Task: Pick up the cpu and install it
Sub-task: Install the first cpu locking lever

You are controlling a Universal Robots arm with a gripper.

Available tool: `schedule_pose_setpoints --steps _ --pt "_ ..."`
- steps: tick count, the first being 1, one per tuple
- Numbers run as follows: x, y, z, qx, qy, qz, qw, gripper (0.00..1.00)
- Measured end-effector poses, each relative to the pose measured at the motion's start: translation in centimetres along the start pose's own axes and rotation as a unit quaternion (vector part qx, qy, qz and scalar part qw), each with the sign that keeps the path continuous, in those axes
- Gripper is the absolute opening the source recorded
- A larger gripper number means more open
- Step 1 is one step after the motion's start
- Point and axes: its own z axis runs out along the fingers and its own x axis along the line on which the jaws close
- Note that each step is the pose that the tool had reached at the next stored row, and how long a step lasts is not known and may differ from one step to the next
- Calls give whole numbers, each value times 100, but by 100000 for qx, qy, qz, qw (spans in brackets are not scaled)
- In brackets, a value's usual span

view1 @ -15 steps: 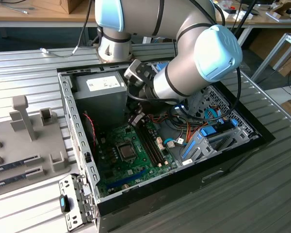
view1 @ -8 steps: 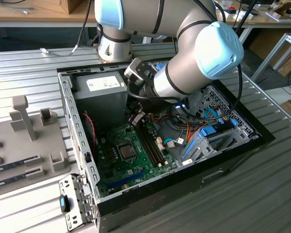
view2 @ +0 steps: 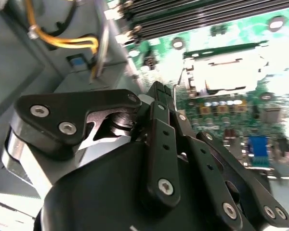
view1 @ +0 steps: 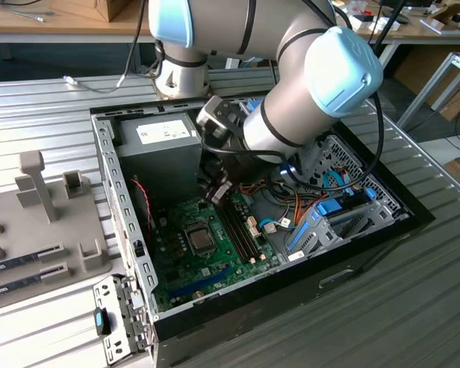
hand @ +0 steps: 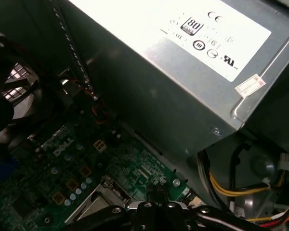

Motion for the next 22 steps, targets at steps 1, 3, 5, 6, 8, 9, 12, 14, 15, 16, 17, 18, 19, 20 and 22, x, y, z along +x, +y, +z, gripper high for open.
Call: schedule_pose_setpoints --steps 1,3,5,6,8,9,12,14,15,16,17,18,19,20,22 --pt "3 -3 0 583 507 146 99997 11" --pt "11 -9 -2 1476 1278 370 99980 11" --pt "17 -12 -10 2351 2048 586 99950 11" --pt "22 -15 -13 2943 2561 728 99921 11" --pt "29 -20 -19 3824 3339 937 99867 11" --pt "33 -24 -21 4235 3705 1013 99836 11" --pt "38 -29 -21 5060 4438 1221 99766 11" --pt "40 -36 -13 5164 4621 1268 99752 11" --pt "43 -41 -9 5179 4674 1289 99748 11" --pt "45 -46 -5 5188 4717 1301 99745 11" --pt "47 -50 -1 5252 4806 1330 99737 11" --pt "43 -55 -3 5317 4868 1345 99731 11" --pt "35 -61 -5 5320 4872 1346 99730 11" --pt "33 -61 -8 5321 4868 1349 99730 11" --pt "33 -55 -27 5300 4839 1345 99733 11"
